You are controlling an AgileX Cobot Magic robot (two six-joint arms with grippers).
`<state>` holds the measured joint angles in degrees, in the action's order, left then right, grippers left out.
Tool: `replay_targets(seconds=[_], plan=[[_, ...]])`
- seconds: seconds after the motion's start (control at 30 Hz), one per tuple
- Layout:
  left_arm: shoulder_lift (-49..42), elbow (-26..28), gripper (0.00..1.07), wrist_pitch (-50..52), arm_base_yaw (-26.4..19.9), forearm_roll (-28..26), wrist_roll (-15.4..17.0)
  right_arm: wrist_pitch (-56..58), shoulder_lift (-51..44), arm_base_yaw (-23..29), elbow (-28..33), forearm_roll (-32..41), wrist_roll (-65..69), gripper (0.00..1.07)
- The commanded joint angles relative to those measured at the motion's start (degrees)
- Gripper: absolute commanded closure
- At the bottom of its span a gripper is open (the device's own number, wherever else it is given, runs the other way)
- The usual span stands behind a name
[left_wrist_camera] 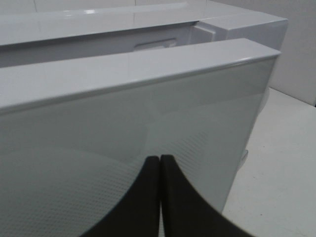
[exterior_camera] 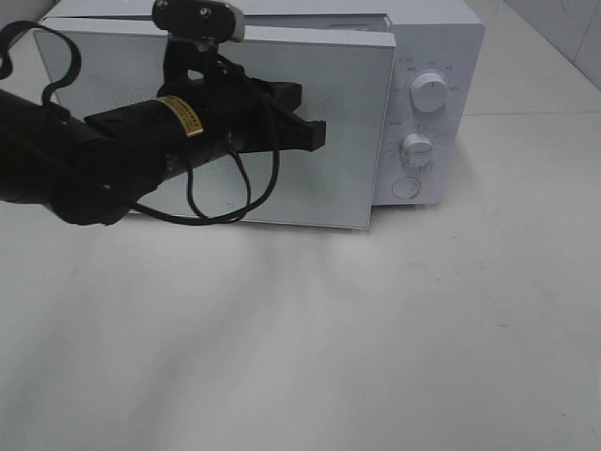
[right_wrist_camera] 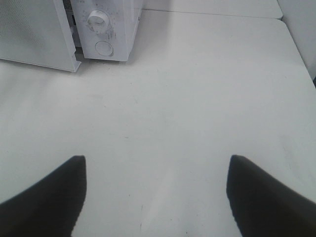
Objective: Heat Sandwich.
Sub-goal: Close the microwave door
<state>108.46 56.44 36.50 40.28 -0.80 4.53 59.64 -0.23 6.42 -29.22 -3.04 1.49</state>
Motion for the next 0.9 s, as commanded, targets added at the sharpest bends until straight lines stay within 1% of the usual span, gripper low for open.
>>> replay_targets(seconds=[0.03, 0.07, 0.13, 0.27, 0.3, 0.37, 0.4, 0.43, 0.53, 0.63, 0.67, 0.73, 0.9], plan=[[2.1, 3.8, 1.06, -2.4, 1.5, -3.2, -1.9, -0.3, -1.5, -0.4, 0.2, -0.1, 0.2, 0.31], [2.1, 3.8, 1.06, -2.4, 1.5, -3.2, -1.9, -0.3, -1.5, -0.4, 0.2, -0.1, 0.2, 0.31], [4.1, 7.0, 1.06, -4.1, 2.2, -5.2, -3.0, -0.3, -1.5, -0.4, 0.2, -0.1, 0.2, 0.31], [5.7, 9.7, 1.06, -6.1, 2.2, -7.4, -2.8, -0.3, -1.5, -0.4, 0.2, -0.1, 0.2, 0.31], [6.5, 11.0, 1.06, -7.0, 2.2, -8.5, -3.0, -0.3, -1.5, -0.4, 0.2, -0.1, 0.2, 0.31], [6.8, 11.6, 1.06, -7.1, 2.2, -8.9, -3.3, -0.3, -1.5, -0.4, 0.2, -0.1, 0.2, 0.31], [7.0, 12.0, 1.06, -7.3, 2.2, -9.1, -3.8, -0.3, -1.5, -0.4, 0.2, -0.1, 0.2, 0.31], [7.6, 13.5, 1.06, -7.6, 2.2, -9.3, -5.4, -0.3, -1.5, -0.4, 0.2, -0.1, 0.2, 0.31], [8.3, 15.0, 1.06, -7.8, 2.2, -9.5, -6.2, -0.3, -1.5, -0.4, 0.2, -0.1, 0.2, 0.31], [9.6, 17.3, 1.06, -8.0, 1.8, -12.4, -7.8, -0.3, -1.5, -0.4, 0.2, -0.1, 0.2, 0.31], [9.6, 17.3, 1.06, -8.0, 1.8, -12.4, -7.8, -0.3, -1.5, -0.4, 0.2, -0.1, 0.2, 0.31], [10.4, 19.3, 1.06, -9.4, 1.1, -15.1, -9.3, -0.3, -1.5, -0.4, 0.2, -0.1, 0.2, 0.31], [11.3, 21.1, 1.06, -10.5, -0.1, -15.8, -9.5, -0.3, -1.5, -0.4, 0.2, -0.1, 0.2, 0.31]])
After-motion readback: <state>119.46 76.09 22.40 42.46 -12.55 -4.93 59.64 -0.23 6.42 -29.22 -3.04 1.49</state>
